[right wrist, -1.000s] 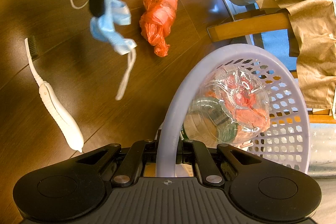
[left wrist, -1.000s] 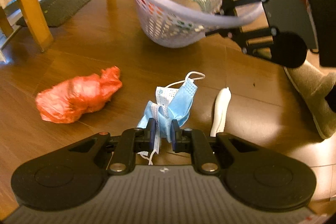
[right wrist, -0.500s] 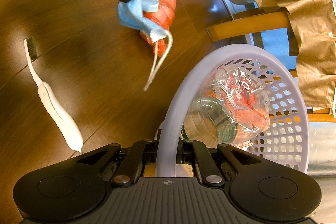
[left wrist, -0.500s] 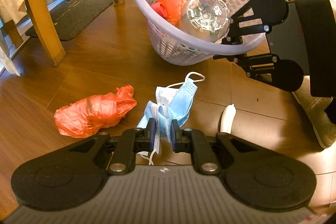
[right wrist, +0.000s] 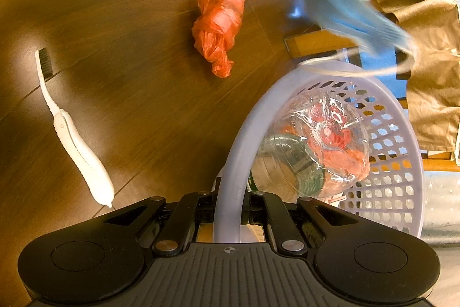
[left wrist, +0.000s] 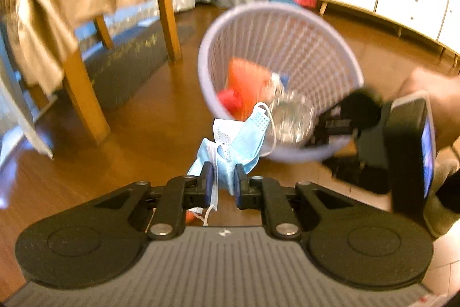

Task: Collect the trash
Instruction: 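Lift the mask with the left gripper and release it into the wastebasket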

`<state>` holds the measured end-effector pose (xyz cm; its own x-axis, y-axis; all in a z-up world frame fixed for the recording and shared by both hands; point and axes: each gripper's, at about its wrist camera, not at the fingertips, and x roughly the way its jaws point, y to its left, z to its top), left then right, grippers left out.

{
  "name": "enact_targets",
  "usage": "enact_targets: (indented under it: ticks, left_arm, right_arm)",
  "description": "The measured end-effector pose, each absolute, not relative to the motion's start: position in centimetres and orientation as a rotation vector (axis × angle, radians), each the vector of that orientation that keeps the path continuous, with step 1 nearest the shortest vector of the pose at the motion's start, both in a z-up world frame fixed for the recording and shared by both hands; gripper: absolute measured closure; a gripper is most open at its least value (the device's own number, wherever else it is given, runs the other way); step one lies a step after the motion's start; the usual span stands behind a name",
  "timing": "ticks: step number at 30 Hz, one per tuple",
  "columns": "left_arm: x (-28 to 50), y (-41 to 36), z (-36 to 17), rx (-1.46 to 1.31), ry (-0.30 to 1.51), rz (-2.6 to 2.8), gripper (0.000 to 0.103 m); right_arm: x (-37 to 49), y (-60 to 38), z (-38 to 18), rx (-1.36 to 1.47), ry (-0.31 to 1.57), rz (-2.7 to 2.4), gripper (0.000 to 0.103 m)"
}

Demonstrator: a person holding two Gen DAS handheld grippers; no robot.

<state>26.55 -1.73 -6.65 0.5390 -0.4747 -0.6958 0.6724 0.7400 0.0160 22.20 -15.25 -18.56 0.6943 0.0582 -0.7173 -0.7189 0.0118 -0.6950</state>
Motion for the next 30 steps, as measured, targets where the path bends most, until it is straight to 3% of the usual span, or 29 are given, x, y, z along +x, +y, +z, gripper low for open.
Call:
enact_targets:
  ticks: [18,21,23,30]
  left_arm:
    - [30.6,-8.4,-1.6,0.214,0.546,-0.755,0.09]
    - [31.4,-9.5,-2.3,0.196,0.55,-0.79,0.084]
    - [32.3,-10.3,-3.3,0.176,0.582,-0.816,0.06]
    - [32.4,-8.9,-4.6,0.173,0.618,-0.777,0.057]
  right_arm:
    - [22.0,-15.2,-18.6,-1.442,0.586,0.664,0.1]
    - [21.9,-15.2,-18.5,-1.442,0.587,0.664,0.1]
    - [21.9,-15.2,-18.4,-1.437,0.589,0.664,0.1]
    - [21.8,-15.3,-18.4,-1.432,0.589,0.663,0.1]
